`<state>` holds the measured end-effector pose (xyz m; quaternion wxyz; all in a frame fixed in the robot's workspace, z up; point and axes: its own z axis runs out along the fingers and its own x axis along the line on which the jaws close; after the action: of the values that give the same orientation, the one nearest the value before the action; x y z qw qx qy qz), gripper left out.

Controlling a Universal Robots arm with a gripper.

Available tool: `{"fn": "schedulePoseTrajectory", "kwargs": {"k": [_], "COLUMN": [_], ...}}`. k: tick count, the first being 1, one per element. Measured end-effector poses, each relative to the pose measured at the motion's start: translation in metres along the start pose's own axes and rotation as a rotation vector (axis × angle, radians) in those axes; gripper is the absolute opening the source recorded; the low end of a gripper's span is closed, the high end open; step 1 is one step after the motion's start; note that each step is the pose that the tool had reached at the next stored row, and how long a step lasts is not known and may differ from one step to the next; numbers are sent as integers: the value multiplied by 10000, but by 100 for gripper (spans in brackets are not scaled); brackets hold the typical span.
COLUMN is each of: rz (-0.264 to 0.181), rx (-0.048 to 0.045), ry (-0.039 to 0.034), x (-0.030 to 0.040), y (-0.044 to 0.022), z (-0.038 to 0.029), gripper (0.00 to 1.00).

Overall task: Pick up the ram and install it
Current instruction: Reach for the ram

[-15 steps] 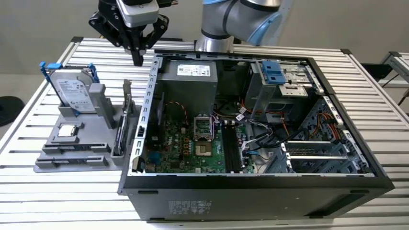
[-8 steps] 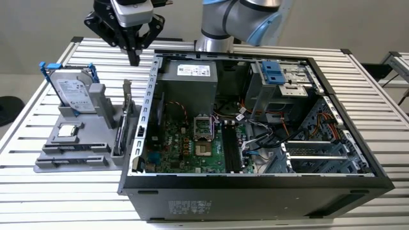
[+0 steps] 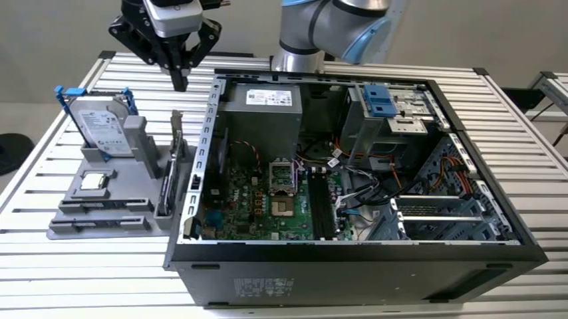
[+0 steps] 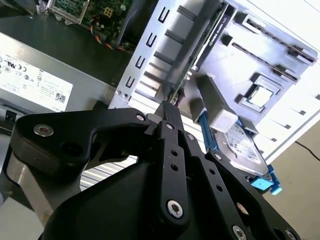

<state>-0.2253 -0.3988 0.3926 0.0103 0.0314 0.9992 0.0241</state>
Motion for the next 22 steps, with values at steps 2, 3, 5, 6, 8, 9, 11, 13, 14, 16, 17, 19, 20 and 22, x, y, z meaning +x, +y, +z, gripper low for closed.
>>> {"fn": "schedulePoseTrajectory", "kwargs": {"k": [2,3,5,6,8,9,11,13,14,16,17,19,20,22], "rz": [-2,-2,-6,-6,-8,-9,-11,-13,-14,-16,-18,-20,-21,-24], "rx": [0,0,-1,-1,0,0,0,0,0,0,0,-1,0,0], "ry": [0,0,0,0,0,0,1,0,0,1,1,1,1,1], "x": [23,34,60,72,95,107,131,153,165,187,199,222,234,258], "y": [-2,-2,-4,-5,-6,-7,-8,-10,-10,-12,-13,-14,-15,-16], "z": [0,-1,-1,-1,-2,-2,-3,-3,-3,-4,-4,-5,-5,-6], "gripper": [0,0,0,0,0,0,0,0,0,0,0,0,0,0]}}
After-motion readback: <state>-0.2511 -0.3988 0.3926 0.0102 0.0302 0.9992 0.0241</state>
